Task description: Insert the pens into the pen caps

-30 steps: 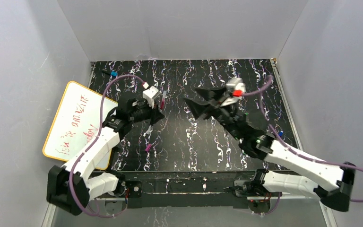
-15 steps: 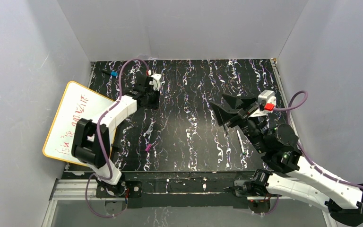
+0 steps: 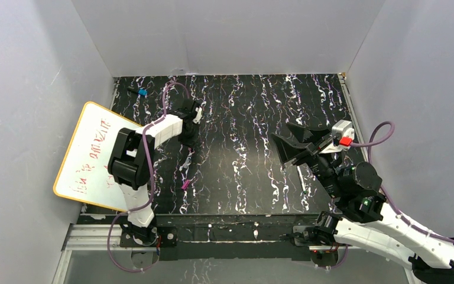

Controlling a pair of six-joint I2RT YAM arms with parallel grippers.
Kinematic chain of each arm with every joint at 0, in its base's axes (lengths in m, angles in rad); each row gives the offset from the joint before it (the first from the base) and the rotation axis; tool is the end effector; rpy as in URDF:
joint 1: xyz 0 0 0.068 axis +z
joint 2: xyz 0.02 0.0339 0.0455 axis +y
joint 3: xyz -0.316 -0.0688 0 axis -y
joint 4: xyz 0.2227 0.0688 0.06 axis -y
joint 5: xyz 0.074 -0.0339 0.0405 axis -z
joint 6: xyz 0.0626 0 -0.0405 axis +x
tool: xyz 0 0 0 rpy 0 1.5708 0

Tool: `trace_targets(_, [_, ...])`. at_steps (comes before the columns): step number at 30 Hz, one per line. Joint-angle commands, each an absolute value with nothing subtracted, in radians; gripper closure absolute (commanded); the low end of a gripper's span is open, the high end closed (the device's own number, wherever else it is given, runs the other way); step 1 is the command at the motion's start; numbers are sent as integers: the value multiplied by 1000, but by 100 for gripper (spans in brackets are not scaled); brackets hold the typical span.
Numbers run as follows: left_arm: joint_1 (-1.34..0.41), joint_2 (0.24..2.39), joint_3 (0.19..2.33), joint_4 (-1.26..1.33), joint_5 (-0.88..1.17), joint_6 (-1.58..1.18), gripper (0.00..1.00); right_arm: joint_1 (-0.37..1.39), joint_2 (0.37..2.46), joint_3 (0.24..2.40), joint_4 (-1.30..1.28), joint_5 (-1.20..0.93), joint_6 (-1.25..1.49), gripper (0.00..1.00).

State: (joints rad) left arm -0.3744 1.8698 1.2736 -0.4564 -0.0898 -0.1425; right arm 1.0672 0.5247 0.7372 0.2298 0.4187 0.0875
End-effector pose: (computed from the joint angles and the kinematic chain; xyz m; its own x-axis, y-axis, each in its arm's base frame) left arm 0.3730 -0.1405 0.2216 -0.8462 0.1805 -0.5014 0.2048 0.9788 0.0068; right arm 0.0561 0.0491 0.4336 0.1513 0.4401 -0.8851 -0.6385 0.7270 0.2523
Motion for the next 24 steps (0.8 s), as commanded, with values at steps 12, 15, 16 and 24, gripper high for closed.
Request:
trace_targets(12, [-333,1936,1320,-501,-122,-152,89,1067,512,720,238,443,82,31])
trace_targets(15, [-327,1933,1309,-493,-115,-147,84,1067,514,717,239,443,82,31])
trace_targets(16, [-327,1932,1305,-489,-115,-147,83,1067,515,716,239,443,83,31])
trace_targets(24, [-318,1933,1291,-478,-100,-138,78,1068,517,713,238,441,86,31])
